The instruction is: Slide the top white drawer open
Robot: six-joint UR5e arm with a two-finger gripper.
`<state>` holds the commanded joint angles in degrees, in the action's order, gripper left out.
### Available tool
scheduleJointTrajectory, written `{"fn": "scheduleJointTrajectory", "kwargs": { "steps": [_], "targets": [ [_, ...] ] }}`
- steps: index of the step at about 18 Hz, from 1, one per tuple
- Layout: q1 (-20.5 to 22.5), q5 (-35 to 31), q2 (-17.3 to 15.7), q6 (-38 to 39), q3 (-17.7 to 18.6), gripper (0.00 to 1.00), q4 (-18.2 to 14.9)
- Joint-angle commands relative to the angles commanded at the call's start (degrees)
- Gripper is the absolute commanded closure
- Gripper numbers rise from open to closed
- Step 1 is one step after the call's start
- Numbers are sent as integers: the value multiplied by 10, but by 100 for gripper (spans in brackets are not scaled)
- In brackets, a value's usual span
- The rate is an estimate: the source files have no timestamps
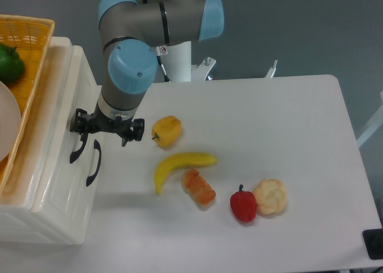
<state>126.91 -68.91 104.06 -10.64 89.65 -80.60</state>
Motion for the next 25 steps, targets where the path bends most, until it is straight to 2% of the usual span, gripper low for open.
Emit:
{"fn": "scheduleJointTrajectory", "kwargs": {
  "steps": [25],
  "targets": [
    [-5,-13,5,0,5,0,0]
  ]
}}
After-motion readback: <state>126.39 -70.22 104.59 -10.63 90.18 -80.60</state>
